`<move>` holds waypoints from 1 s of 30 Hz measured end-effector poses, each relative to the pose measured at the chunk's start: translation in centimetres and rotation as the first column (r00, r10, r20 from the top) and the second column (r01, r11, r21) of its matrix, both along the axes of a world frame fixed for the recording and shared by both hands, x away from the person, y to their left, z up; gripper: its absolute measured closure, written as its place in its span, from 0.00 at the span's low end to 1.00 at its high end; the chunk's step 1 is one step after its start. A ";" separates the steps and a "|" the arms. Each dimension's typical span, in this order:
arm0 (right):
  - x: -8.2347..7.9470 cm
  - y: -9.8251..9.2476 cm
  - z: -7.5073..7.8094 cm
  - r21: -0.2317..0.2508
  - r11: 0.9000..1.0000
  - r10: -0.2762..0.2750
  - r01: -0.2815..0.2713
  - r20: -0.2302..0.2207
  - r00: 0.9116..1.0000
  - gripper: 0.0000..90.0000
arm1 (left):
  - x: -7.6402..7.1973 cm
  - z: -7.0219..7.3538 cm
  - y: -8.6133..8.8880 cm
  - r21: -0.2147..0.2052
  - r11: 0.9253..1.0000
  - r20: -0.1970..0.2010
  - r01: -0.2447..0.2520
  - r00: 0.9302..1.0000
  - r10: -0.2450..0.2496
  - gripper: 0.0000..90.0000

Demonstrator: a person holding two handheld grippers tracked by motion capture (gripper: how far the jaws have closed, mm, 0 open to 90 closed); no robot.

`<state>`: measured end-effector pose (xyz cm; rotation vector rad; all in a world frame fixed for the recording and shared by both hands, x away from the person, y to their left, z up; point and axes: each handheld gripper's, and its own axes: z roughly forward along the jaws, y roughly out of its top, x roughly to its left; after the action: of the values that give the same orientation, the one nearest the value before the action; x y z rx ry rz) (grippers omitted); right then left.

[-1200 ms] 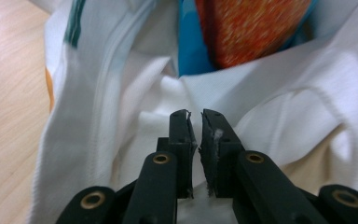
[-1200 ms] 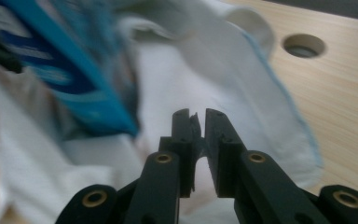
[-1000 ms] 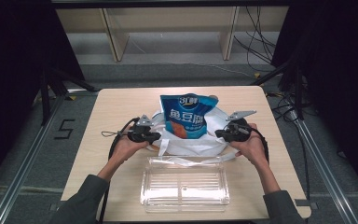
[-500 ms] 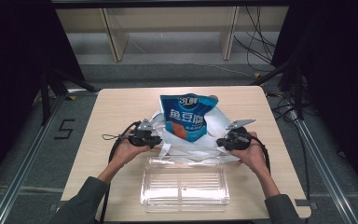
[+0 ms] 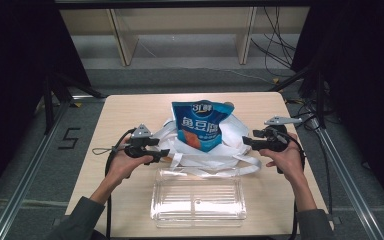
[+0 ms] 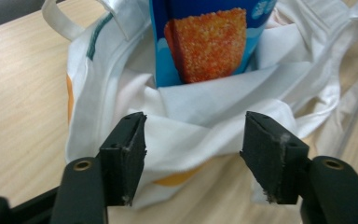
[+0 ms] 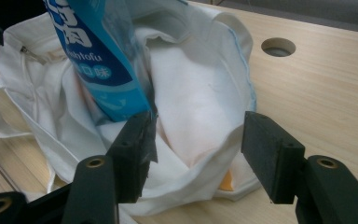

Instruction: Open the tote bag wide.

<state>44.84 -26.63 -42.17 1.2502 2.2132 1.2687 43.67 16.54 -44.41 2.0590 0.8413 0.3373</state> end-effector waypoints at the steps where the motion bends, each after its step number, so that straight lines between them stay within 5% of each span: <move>1: 0.0 0.0 0.0 0.000 1.000 0.000 0.000 0.000 1.000 0.48 | -0.3 0.0 0.2 0.003 1.000 0.001 -0.001 1.000 0.001 0.40; 4: -0.1 -0.3 0.3 -0.006 1.000 -0.009 0.009 -0.026 1.000 0.45 | -1.2 0.0 0.8 0.003 1.000 -0.004 -0.018 1.000 0.018 0.37; 8: 0.1 -0.6 0.2 -0.032 0.999 0.005 -0.004 0.010 1.000 0.43 | -2.2 -0.3 1.5 -0.013 1.000 -0.015 -0.026 1.000 0.026 0.35; 9: 0.1 -0.4 0.1 -0.007 1.000 0.012 -0.012 -0.013 1.000 0.43 | -2.6 -0.4 1.5 -0.024 0.999 -0.014 -0.045 0.999 0.045 0.35; 13: 0.1 -0.3 0.2 -0.014 1.000 0.008 -0.008 -0.007 1.000 0.40 | -3.4 -1.0 2.4 0.008 0.999 -0.016 -0.039 0.999 0.039 0.31; 17: -0.1 0.1 0.1 -0.004 1.000 -0.004 0.004 -0.035 0.999 0.37 | -4.5 -1.4 3.3 -0.013 0.997 -0.015 -0.082 0.997 0.081 0.28; 18: -0.1 0.1 0.2 -0.008 1.000 0.000 0.000 -0.046 0.999 0.37 | -4.7 -1.5 3.4 -0.045 0.994 -0.005 -0.096 0.995 0.096 0.27; 19: -0.1 0.1 0.2 -0.008 1.000 0.000 0.000 -0.046 0.999 0.37 | -4.9 -1.4 3.7 -0.026 0.996 -0.009 -0.090 0.996 0.089 0.27; 20: 0.1 0.0 0.1 -0.046 0.999 0.012 -0.012 -0.004 1.000 0.36 | -5.0 -1.3 3.9 -0.028 0.995 -0.010 -0.094 0.996 0.093 0.27; 21: 0.0 0.3 0.0 -0.014 1.000 0.003 -0.004 -0.035 0.999 0.36 | -5.3 -1.3 3.9 -0.054 0.991 -0.017 -0.122 0.992 0.122 0.26; 22: 0.1 0.1 0.0 -0.036 0.999 0.012 -0.012 -0.014 1.000 0.36 | -5.3 -1.2 4.4 -0.022 0.995 -0.012 -0.097 0.995 0.097 0.27; 25: 0.1 0.2 0.1 -0.042 0.999 0.019 -0.019 -0.008 1.000 0.36 | -5.6 -1.3 4.8 -0.045 0.992 -0.005 -0.121 0.993 0.121 0.27; 26: 0.1 0.2 0.1 -0.039 0.999 0.023 -0.023 -0.012 1.000 0.36 | -5.7 -1.2 5.2 -0.014 0.994 -0.019 -0.106 0.994 0.106 0.27; 27: 0.1 0.3 0.1 -0.035 0.999 0.024 -0.024 -0.011 1.000 0.36 | -5.9 -1.4 5.1 -0.048 0.990 -0.013 -0.135 0.991 0.135 0.27; 28: 0.0 0.3 0.1 -0.038 0.999 0.021 -0.021 -0.012 1.000 0.36 | -6.1 -1.3 5.7 0.001 0.994 0.000 -0.113 0.994 0.113 0.27; 30: 0.0 0.3 0.2 -0.039 0.999 0.023 -0.023 -0.010 1.000 0.35 | -6.4 -1.6 5.8 -0.014 0.992 -0.006 -0.129 0.992 0.129 0.27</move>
<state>44.85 -26.37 -41.98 1.2230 2.2543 1.2240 37.28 22.38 -45.96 1.9976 0.9796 0.3956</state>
